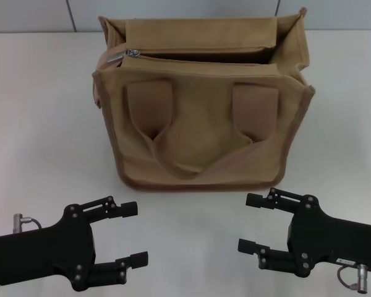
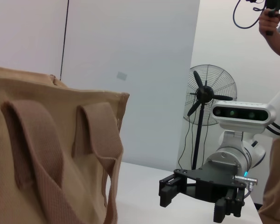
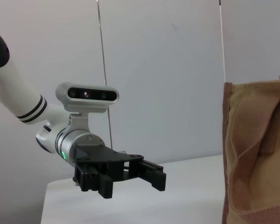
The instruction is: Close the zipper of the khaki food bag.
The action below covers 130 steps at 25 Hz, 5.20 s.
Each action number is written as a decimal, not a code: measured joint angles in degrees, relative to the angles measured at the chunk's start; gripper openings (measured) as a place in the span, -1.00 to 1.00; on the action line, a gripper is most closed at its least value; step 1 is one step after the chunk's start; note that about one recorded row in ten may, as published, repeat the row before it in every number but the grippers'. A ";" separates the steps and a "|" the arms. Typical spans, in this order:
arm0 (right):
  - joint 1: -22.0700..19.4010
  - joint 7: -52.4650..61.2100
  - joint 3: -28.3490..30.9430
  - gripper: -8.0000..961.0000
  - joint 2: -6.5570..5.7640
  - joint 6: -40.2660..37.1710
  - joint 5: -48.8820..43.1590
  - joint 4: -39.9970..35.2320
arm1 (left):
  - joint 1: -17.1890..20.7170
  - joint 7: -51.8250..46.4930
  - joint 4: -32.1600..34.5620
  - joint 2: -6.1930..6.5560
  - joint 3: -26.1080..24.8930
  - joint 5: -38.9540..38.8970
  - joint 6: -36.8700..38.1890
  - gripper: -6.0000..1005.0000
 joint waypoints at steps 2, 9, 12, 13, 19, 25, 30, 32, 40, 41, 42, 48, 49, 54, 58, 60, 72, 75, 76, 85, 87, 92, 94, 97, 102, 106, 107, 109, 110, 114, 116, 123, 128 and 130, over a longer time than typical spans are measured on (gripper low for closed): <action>0.08 0.00 -0.01 0.51 0.01 0.06 0.00 0.02 | 0.00 -0.03 -0.02 0.00 -0.01 0.00 -0.12 0.56; 0.64 0.04 0.00 0.51 0.15 0.80 0.26 0.39 | -0.17 0.06 -0.38 -0.07 -0.54 -0.06 -1.61 0.54; 0.75 0.05 0.33 0.51 0.16 0.83 0.32 0.50 | -0.32 0.17 -0.42 -0.09 -0.92 -0.08 -1.91 0.53; 0.78 0.05 0.47 0.51 0.16 0.84 0.35 0.52 | -0.35 0.26 -0.47 -0.09 -1.69 -0.11 -1.97 0.52; 1.01 0.04 0.70 0.51 0.24 1.07 0.51 1.19 | 0.57 0.47 -2.71 -0.17 -14.68 -0.48 -1.70 0.51; 1.07 -1.26 2.24 0.51 0.32 1.63 1.39 3.44 | 2.37 3.28 -11.35 -0.23 -36.96 -4.75 -6.09 0.49; 0.98 -1.35 2.27 0.51 0.34 2.14 1.42 3.85 | 0.51 3.48 -13.77 -0.23 -40.90 -4.73 -15.57 0.47; 0.76 -1.36 2.29 0.51 0.34 2.44 1.46 3.87 | -0.76 3.48 -13.89 -0.29 -40.04 -4.26 -17.87 0.47; 0.63 -1.39 2.32 0.51 0.34 2.55 1.51 4.47 | -7.46 3.65 -14.83 -0.42 -33.28 -4.05 -24.29 0.44; 0.68 -1.39 2.29 0.51 0.32 2.55 1.51 4.78 | -8.11 3.66 -14.84 -0.45 -33.10 -4.05 -24.27 0.44; 0.69 -1.40 2.25 0.51 0.30 2.51 1.51 4.98 | -8.73 3.65 -14.99 -0.48 -32.98 -4.09 -24.26 0.44; 0.50 -1.47 1.99 0.51 0.26 2.11 1.51 5.71 | -11.16 5.45 -15.70 -0.50 -33.32 -4.54 -24.43 0.42; 0.41 -1.48 2.00 0.51 0.24 2.02 1.51 5.94 | -11.44 5.87 -15.71 -0.49 -33.27 -4.55 -24.43 0.41; -0.08 -1.51 2.30 0.51 0.25 2.00 1.51 6.15 | -11.79 6.26 -16.32 -0.47 -35.06 -4.72 -23.48 0.40; -0.18 -1.53 2.31 0.51 0.25 1.65 1.51 6.50 | -11.21 8.42 -17.14 -0.44 -36.35 -4.73 -20.59 0.39; -0.20 -1.54 2.32 0.51 0.22 1.65 1.51 6.60 | -11.08 8.63 -17.14 -0.44 -36.45 -4.73 -20.06 0.38; 0.01 -1.54 2.32 0.51 0.28 1.70 1.50 6.60 | -9.62 12.79 -18.34 -0.44 -37.17 -4.72 -20.70 0.35; 0.21 -1.54 2.32 0.51 0.30 1.60 1.50 6.65 | -9.09 15.40 -19.33 -0.45 -37.34 -4.73 -19.93 0.34; 0.30 -1.54 2.31 0.51 0.31 1.58 1.50 6.67 | -9.04 15.79 -19.46 -0.45 -37.33 -4.74 -19.89 0.33; 0.50 -1.49 2.32 0.51 0.34 1.31 1.53 6.78 | -9.26 15.84 -19.51 -0.47 -37.86 -4.73 -19.82 -0.40; 0.48 -0.15 2.48 0.51 0.31 -1.23 1.93 7.06 | -9.39 15.77 -19.72 -0.47 -37.90 -4.74 -19.79 -0.58; 0.10 5.24 5.42 0.51 0.03 -9.76 2.31 6.83 | -9.72 16.10 -20.66 -0.39 -38.60 -4.80 -16.40 -0.95; 0.31 8.98 8.03 0.51 -0.05 -10.80 2.33 6.47 | -10.06 15.88 -20.76 -0.38 -38.70 -4.81 -15.26 -0.95; 1.26 17.05 12.36 0.51 -0.08 -11.24 2.35 5.95 | -10.41 15.64 -20.81 -0.30 -38.76 -5.09 -13.68 -0.95; 3.83 31.54 14.75 0.51 -0.12 -12.56 4.70 3.54 | -11.56 15.01 -21.01 -0.36 -38.18 -5.09 -9.56 -0.95; 5.97 46.90 15.01 0.51 -0.27 -12.74 9.19 0.39 | -11.85 14.97 -22.13 -0.41 -38.03 -4.85 -10.95 -0.95; 6.53 50.43 15.02 0.51 -0.27 -13.05 10.03 -0.58 | -11.85 14.97 -22.35 -0.42 -38.05 -4.85 -11.33 -0.95; 7.71 55.67 15.05 0.51 -0.31 -13.41 10.95 -1.83 | -11.85 15.13 -22.75 -0.43 -38.09 -4.88 -11.63 -0.95; 8.34 57.32 15.05 0.51 -0.31 -13.30 11.13 -2.11 | -11.85 15.13 -22.75 -0.43 -38.09 -4.88 -11.63 -0.95; 11.45 58.06 15.04 0.51 0.09 -9.84 12.22 -1.65 | -11.82 16.46 -24.61 -0.53 -38.40 -5.13 -11.49 -0.95; 12.17 57.96 15.00 0.51 0.13 -9.43 12.87 -1.52 | -11.84 16.41 -24.63 -0.53 -38.40 -5.13 -11.26 -0.95; 16.24 54.13 14.63 0.29 0.27 -1.15 20.28 2.80 | -12.44 17.67 -24.65 -0.43 -38.65 -5.23 -11.08 -0.95; 19.03 49.13 12.93 0.06 0.40 -0.26 19.53 5.01 | -13.56 17.92 -24.68 -0.45 -38.67 -5.09 -10.78 -0.95; 19.66 46.82 11.48 -0.04 0.41 -0.71 19.31 5.32 | -13.78 17.93 -24.67 -0.44 -38.67 -5.13 -10.78 -0.95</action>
